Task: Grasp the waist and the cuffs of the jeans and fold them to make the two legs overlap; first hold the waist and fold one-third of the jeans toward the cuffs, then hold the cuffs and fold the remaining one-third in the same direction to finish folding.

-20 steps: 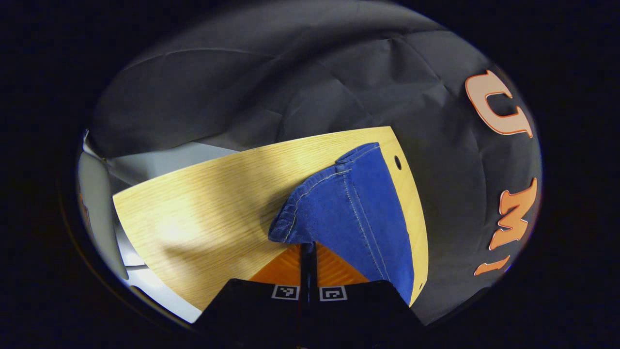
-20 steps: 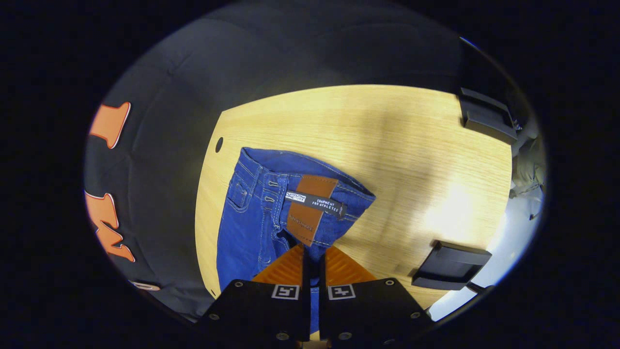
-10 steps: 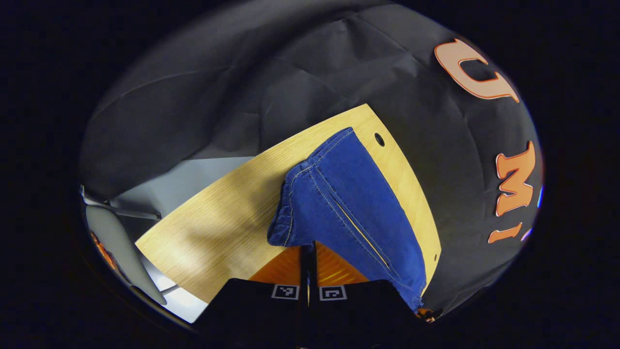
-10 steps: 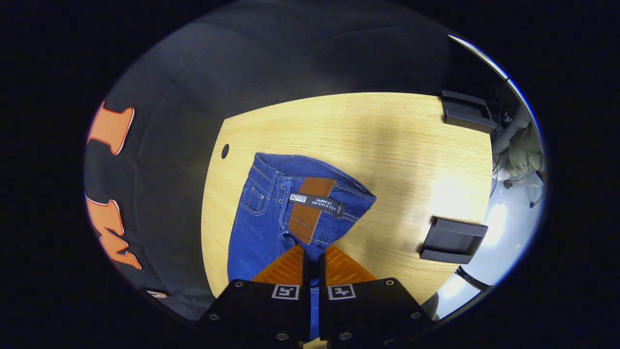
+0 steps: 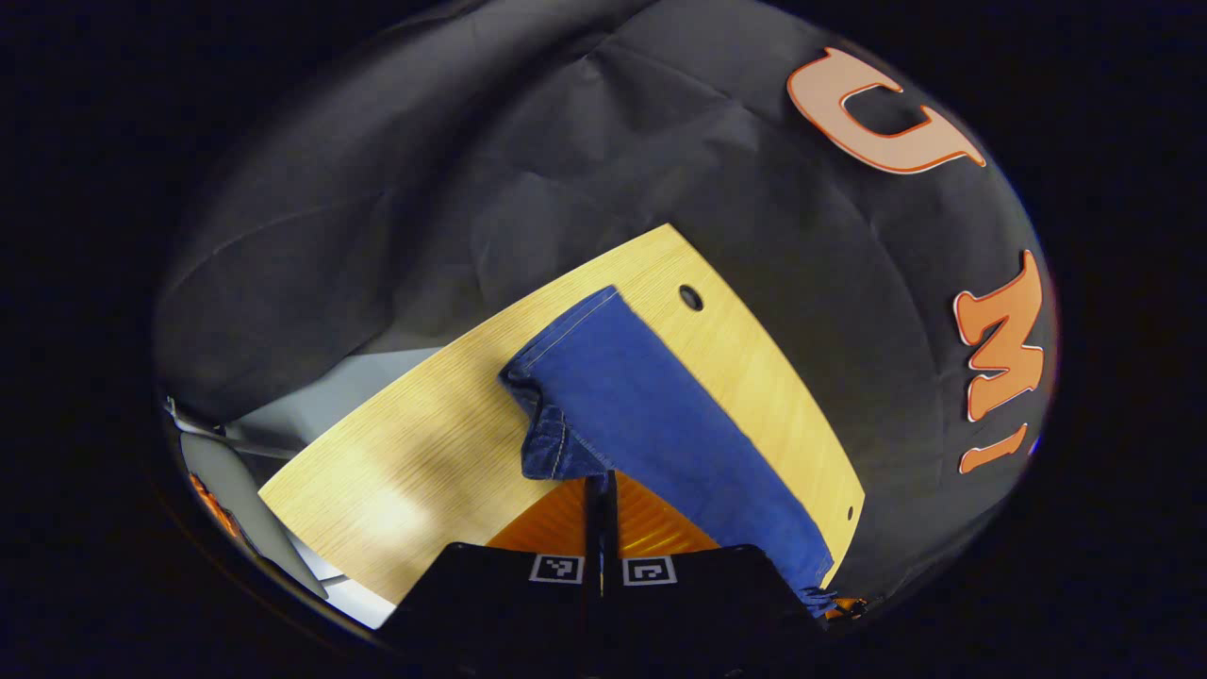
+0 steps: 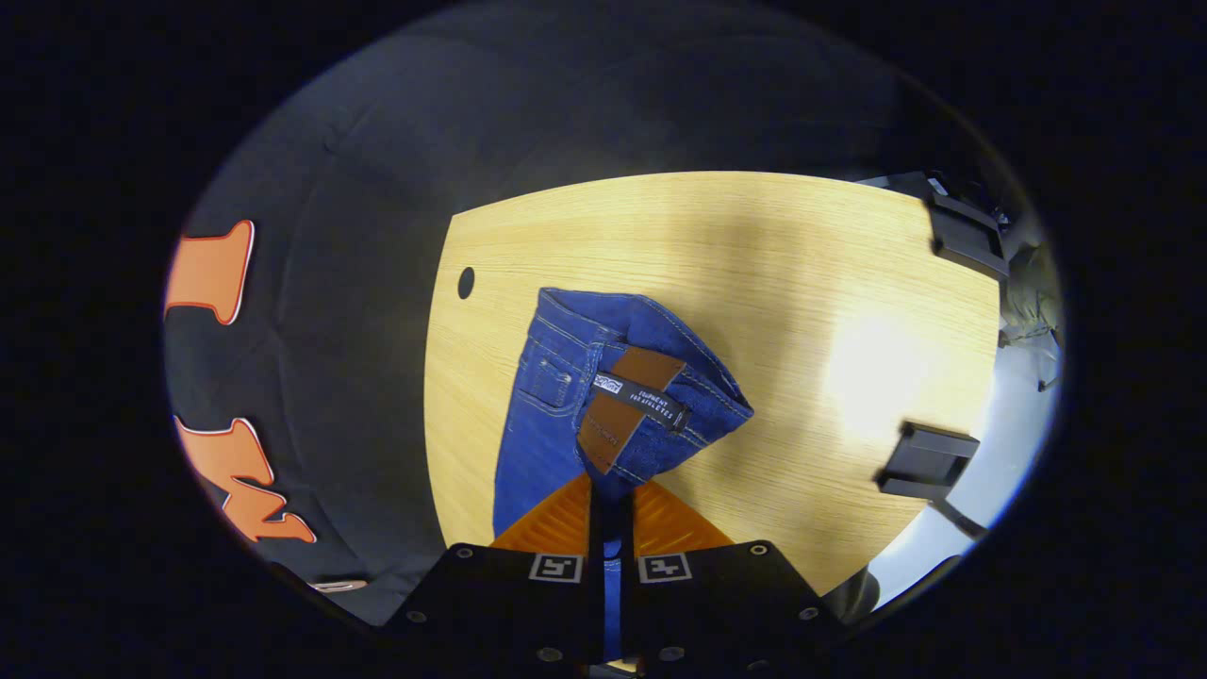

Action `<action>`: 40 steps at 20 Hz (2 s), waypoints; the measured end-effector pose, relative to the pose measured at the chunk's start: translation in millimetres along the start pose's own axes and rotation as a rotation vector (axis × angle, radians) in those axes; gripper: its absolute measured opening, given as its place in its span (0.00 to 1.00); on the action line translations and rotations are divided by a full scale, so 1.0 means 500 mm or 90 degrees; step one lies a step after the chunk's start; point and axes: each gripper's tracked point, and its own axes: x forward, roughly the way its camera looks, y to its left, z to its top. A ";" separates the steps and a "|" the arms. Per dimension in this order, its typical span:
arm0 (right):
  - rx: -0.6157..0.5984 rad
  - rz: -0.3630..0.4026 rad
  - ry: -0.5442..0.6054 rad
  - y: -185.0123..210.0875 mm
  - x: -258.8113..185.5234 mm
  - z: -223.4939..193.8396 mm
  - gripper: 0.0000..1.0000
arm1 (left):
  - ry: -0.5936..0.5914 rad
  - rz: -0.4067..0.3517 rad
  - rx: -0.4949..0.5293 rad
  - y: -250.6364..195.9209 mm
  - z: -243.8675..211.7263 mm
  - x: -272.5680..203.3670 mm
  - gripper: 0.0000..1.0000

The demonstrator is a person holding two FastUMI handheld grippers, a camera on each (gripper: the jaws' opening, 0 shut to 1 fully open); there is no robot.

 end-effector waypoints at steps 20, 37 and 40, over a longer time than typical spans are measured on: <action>0.059 -0.074 0.099 0.237 0.271 0.084 0.07 | 0.046 0.095 0.068 -0.092 0.176 0.321 0.01; -0.183 -0.124 0.056 0.119 0.207 0.092 0.91 | -0.032 0.082 0.204 -0.194 0.215 0.263 0.83; -0.190 -0.160 0.058 0.070 0.217 0.101 0.97 | -0.027 0.062 0.223 -0.219 0.199 0.225 0.91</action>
